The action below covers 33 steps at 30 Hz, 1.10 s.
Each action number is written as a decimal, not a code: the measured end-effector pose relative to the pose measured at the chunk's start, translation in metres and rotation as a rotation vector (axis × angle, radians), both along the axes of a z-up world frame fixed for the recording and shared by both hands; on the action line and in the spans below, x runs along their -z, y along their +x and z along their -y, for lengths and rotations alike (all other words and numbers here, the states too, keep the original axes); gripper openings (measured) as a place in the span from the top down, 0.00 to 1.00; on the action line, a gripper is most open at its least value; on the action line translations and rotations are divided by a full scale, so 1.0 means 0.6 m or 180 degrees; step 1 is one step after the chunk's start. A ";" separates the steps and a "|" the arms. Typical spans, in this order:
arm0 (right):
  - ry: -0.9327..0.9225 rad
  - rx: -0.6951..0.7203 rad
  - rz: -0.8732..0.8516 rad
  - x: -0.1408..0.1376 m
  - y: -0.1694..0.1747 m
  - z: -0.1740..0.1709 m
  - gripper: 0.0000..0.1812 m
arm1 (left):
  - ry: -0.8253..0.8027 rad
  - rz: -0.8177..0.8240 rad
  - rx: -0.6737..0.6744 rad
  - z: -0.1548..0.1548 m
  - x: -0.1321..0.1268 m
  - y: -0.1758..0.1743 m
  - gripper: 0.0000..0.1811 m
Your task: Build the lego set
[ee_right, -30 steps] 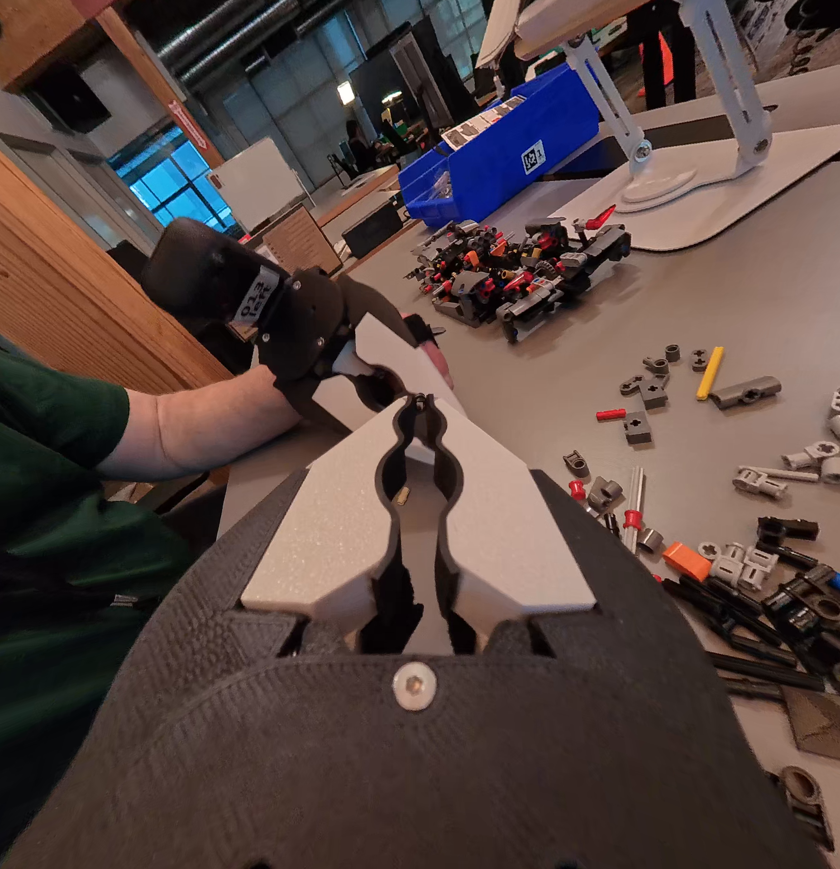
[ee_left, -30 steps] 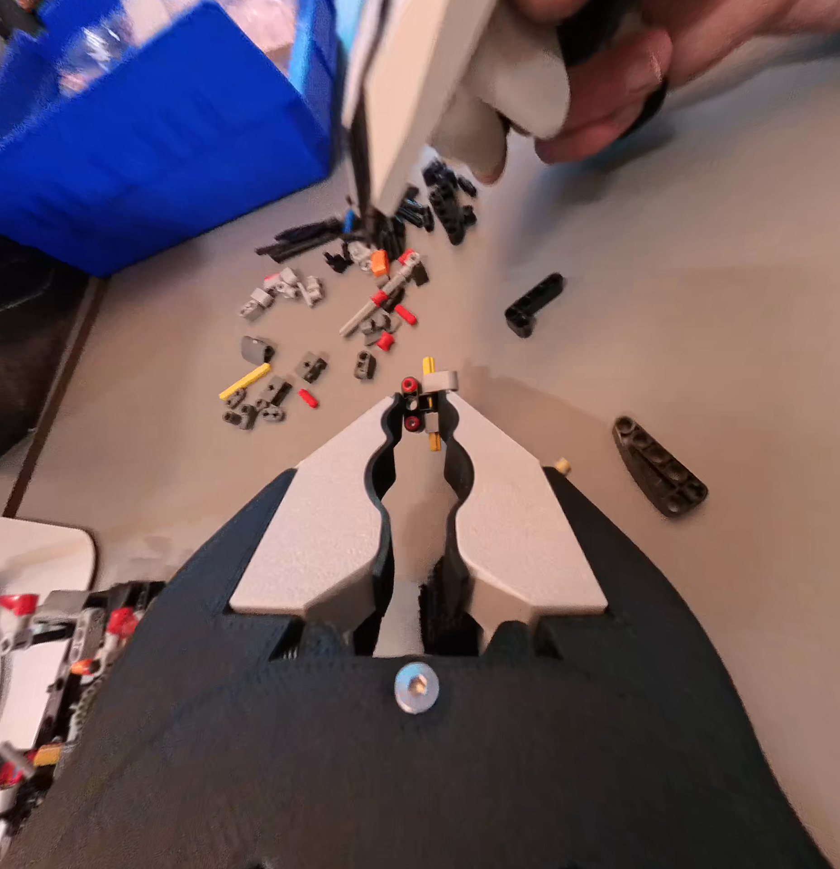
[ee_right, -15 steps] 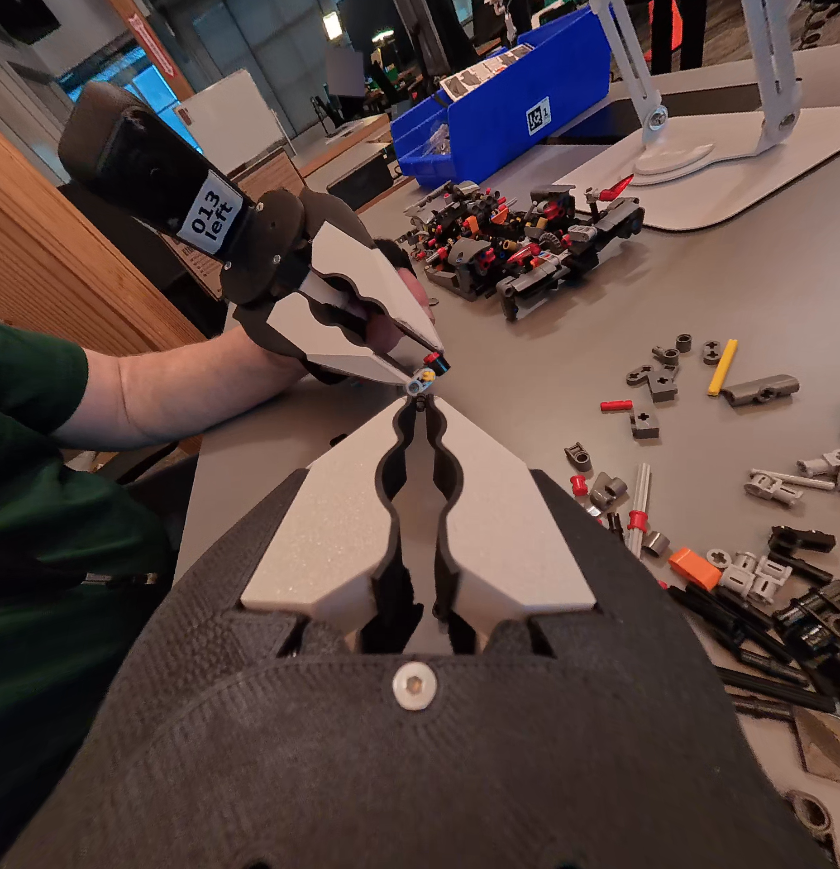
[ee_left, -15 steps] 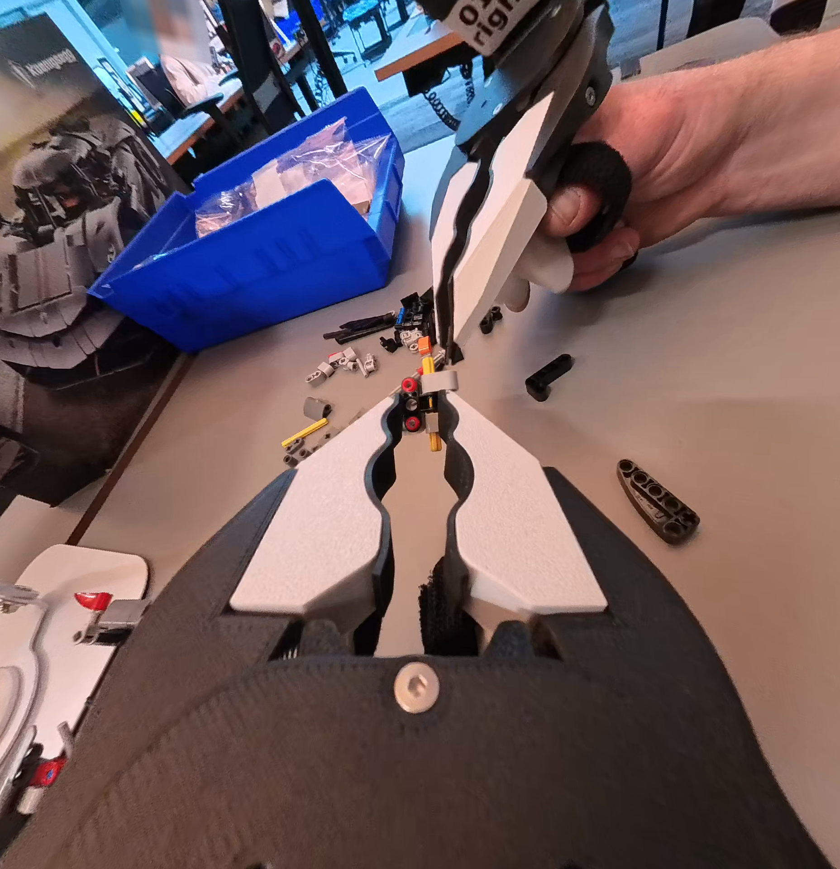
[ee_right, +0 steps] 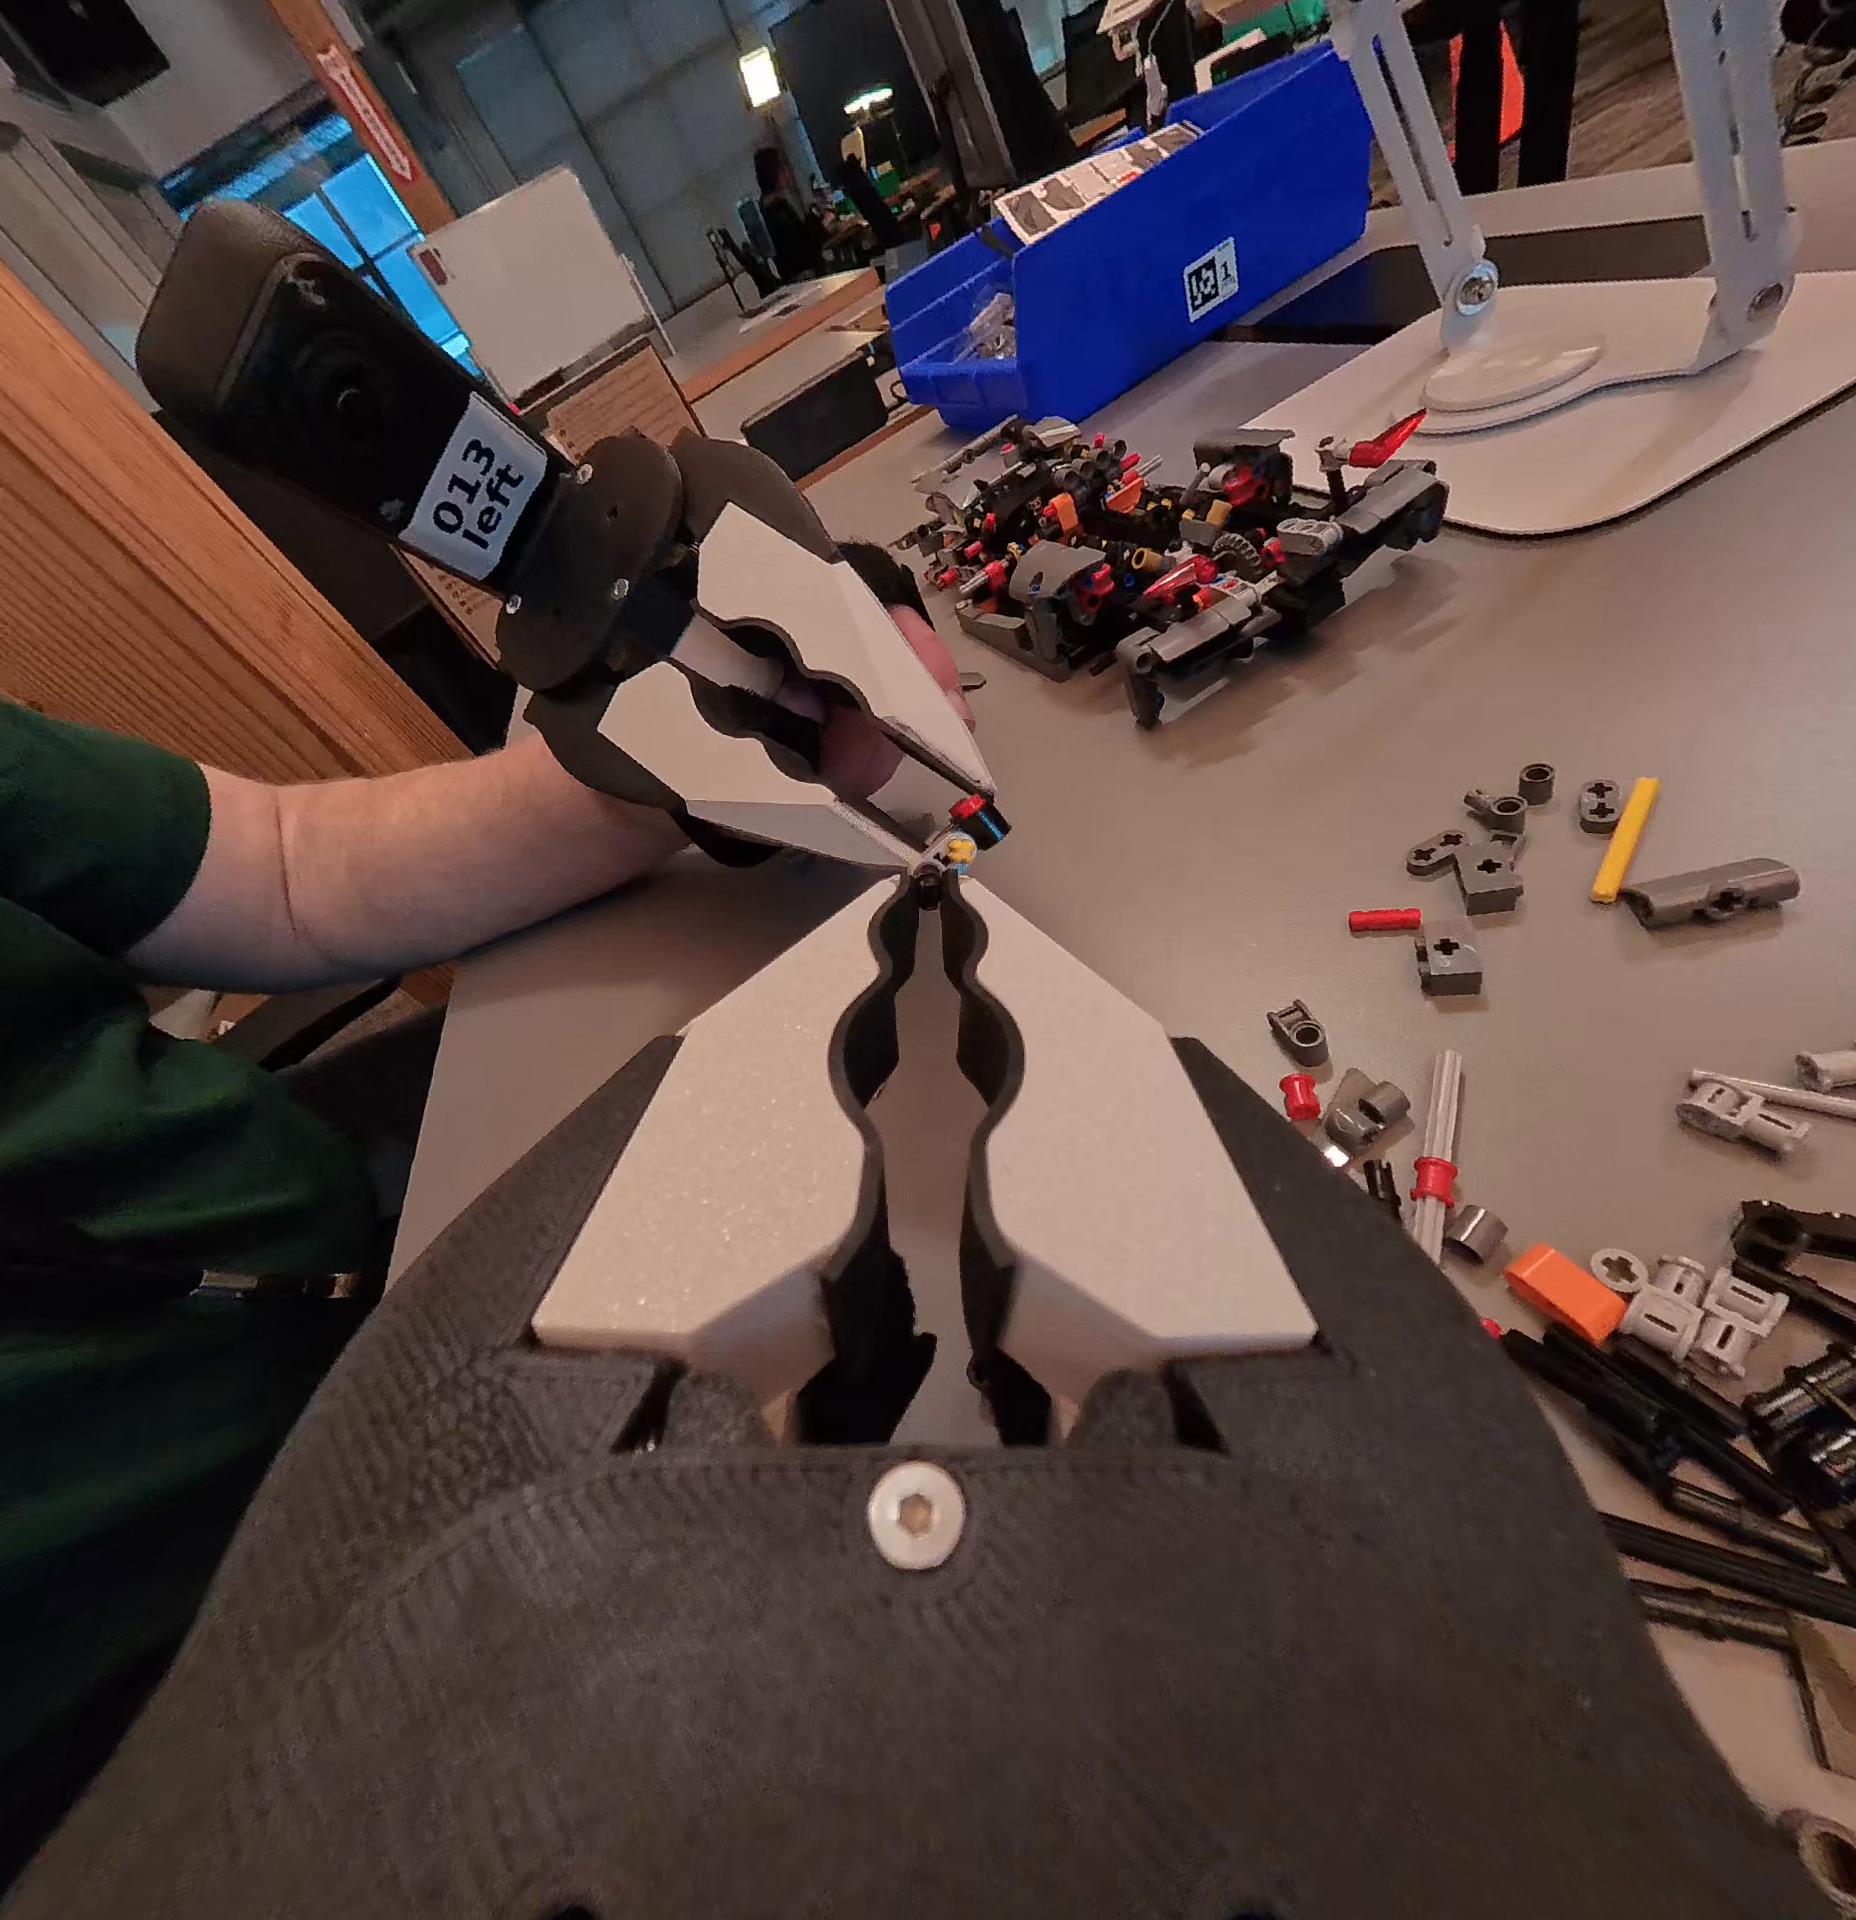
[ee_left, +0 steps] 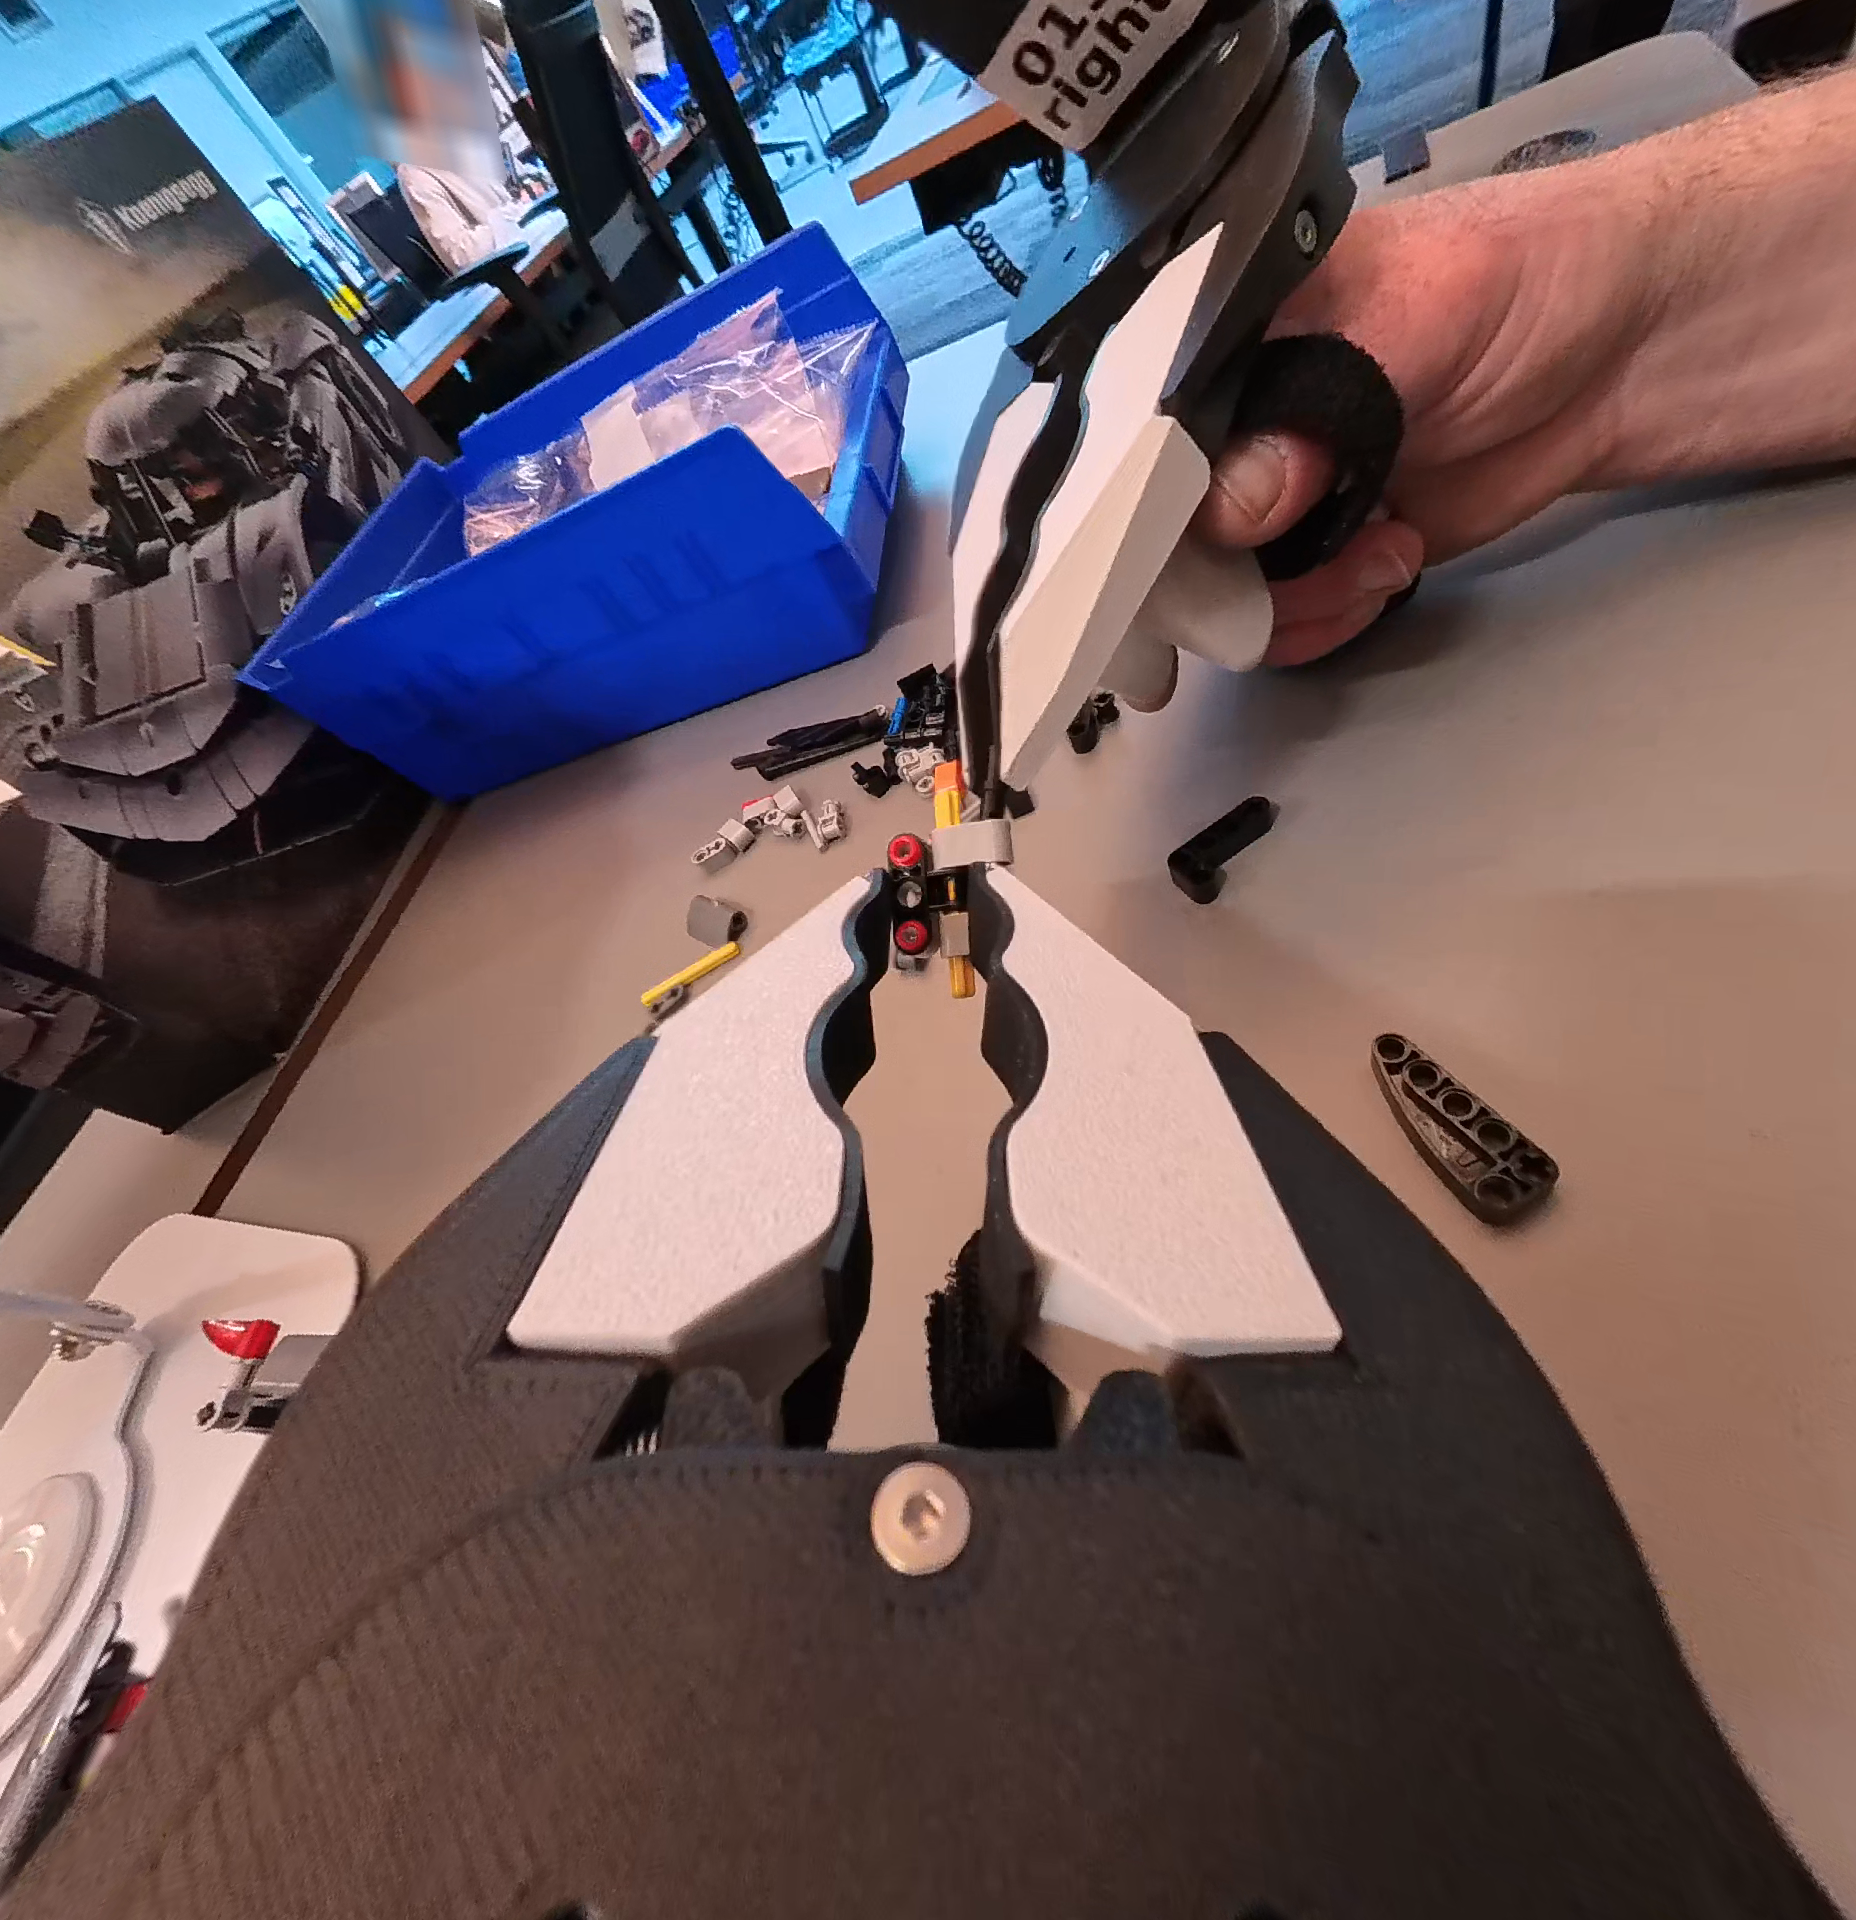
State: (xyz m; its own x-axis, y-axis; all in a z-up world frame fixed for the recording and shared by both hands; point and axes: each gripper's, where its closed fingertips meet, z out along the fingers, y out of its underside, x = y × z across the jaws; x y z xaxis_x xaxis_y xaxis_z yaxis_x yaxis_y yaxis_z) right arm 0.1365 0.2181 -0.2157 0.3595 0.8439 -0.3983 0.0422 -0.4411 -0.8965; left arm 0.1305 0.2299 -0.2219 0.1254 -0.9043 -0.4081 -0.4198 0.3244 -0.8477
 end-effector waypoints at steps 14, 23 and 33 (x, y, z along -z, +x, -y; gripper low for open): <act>0.0170 0.0010 0.0243 0.006 -0.002 0.005 0.99 | 0.0384 -0.0189 -0.0078 0.002 -0.001 -0.002 0.93; 0.0229 -0.0013 0.0336 0.007 -0.002 0.009 0.99 | 0.0556 -0.0267 -0.0093 0.006 -0.004 -0.002 0.93; 0.0207 -0.0107 0.0267 0.003 -0.004 0.016 0.99 | 0.0573 -0.0248 -0.0023 0.014 -0.008 -0.001 0.93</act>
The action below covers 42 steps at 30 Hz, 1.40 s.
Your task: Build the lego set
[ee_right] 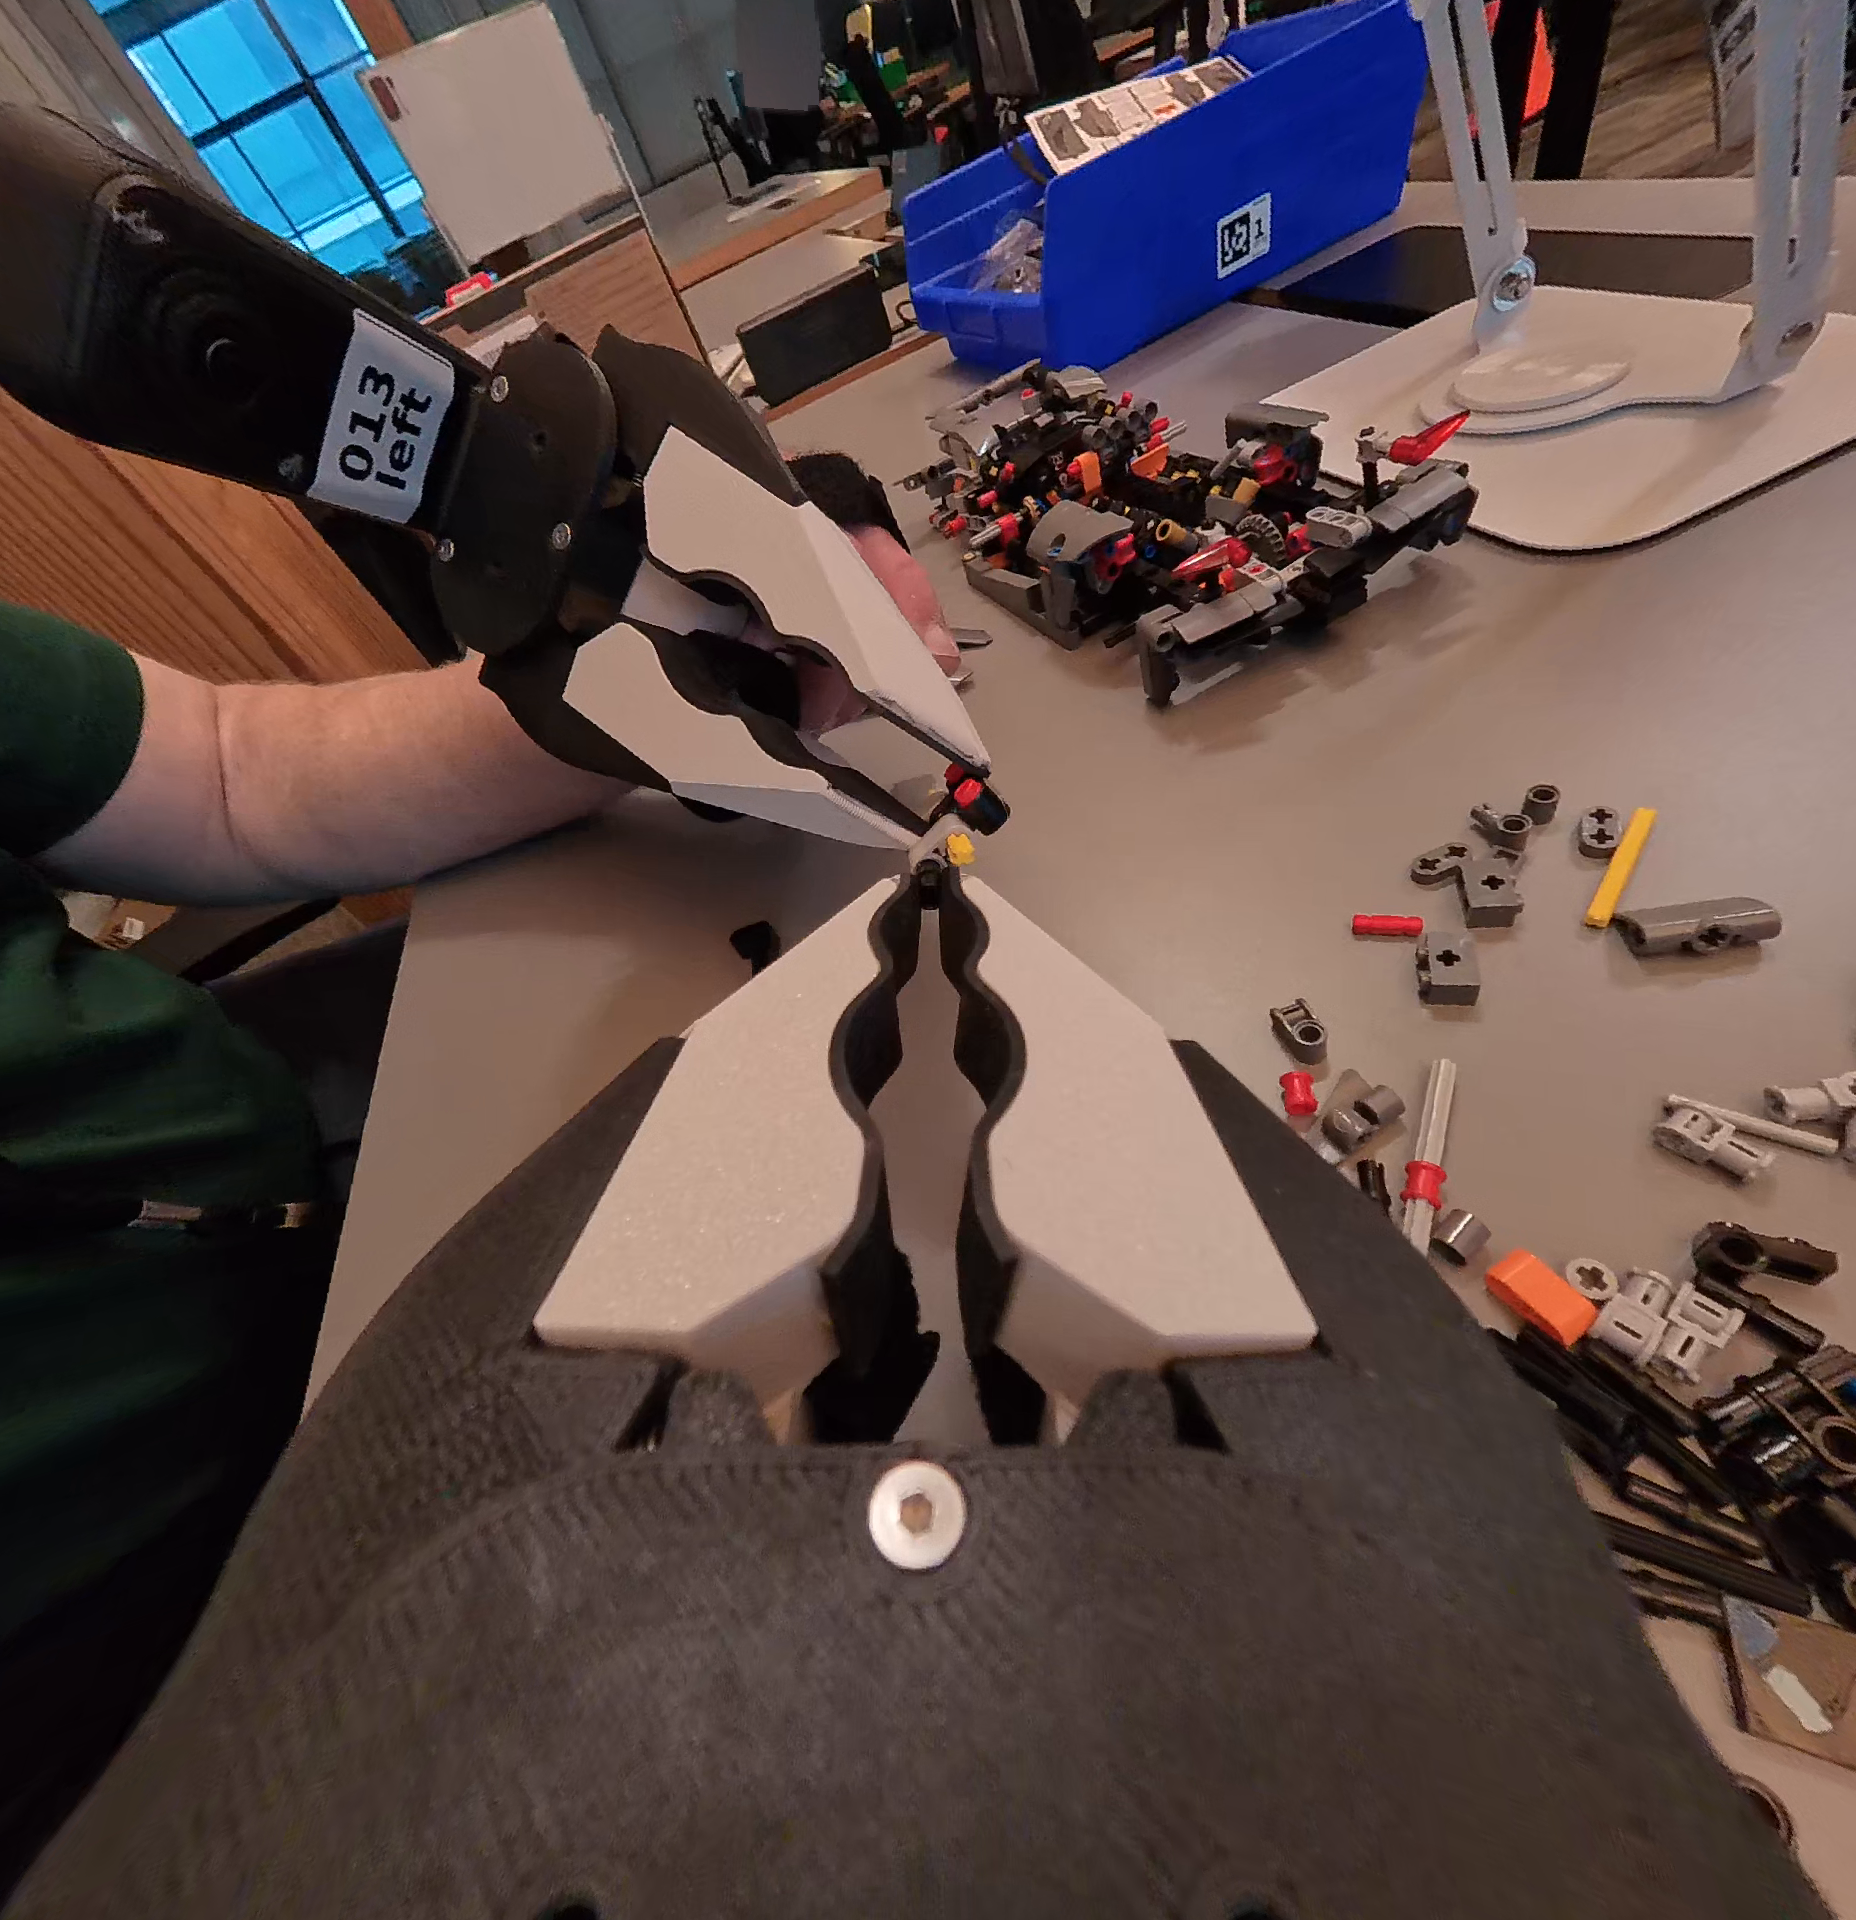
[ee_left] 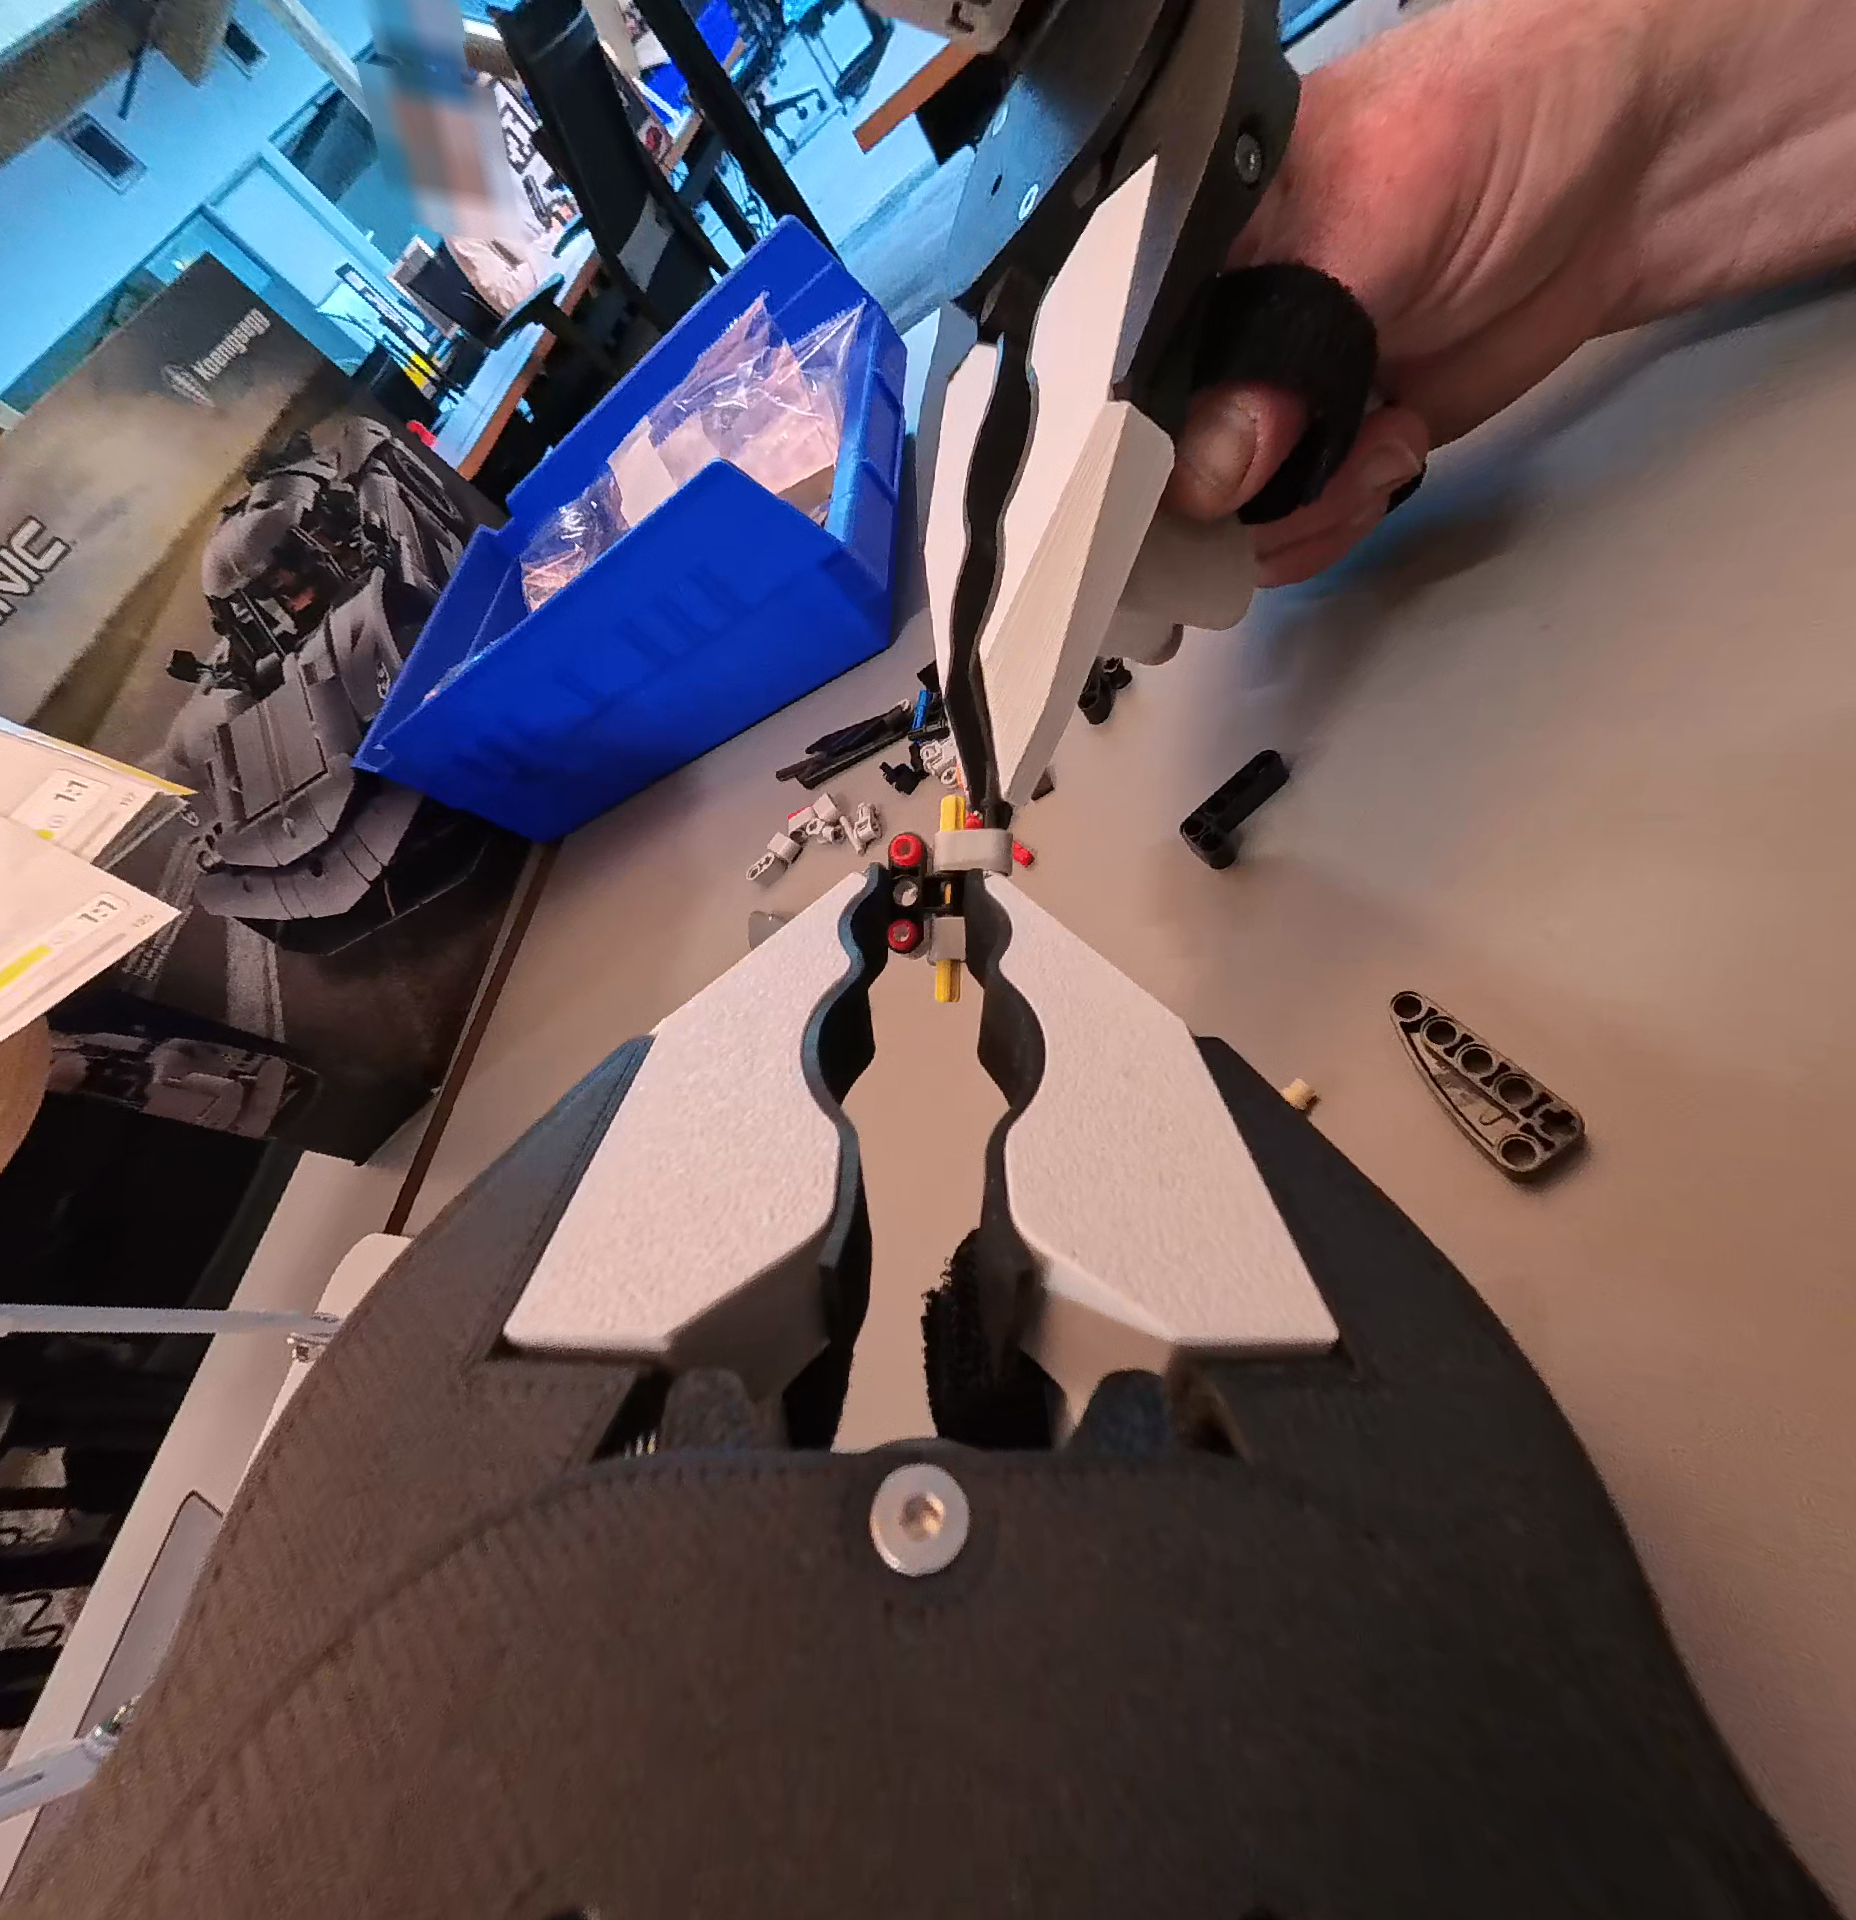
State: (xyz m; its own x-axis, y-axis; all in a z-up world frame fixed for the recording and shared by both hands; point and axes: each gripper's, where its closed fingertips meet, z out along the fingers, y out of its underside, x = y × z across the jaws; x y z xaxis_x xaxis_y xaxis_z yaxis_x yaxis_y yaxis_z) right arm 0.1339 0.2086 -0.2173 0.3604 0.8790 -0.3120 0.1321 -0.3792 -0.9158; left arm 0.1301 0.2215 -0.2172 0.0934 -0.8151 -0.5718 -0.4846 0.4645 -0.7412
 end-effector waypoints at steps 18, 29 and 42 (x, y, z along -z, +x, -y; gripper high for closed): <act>0.0956 0.0523 0.0316 -0.026 0.009 -0.028 0.88 | -0.0857 0.0409 -0.0295 -0.034 -0.006 -0.002 0.94; 0.1862 0.1026 0.1463 -0.001 0.003 -0.054 0.90 | -0.1329 0.0483 -0.0389 -0.037 0.006 0.004 0.94; 0.2073 0.1083 0.1763 0.006 0.005 -0.058 0.92 | -0.1420 0.0477 -0.0430 -0.037 0.010 0.006 0.94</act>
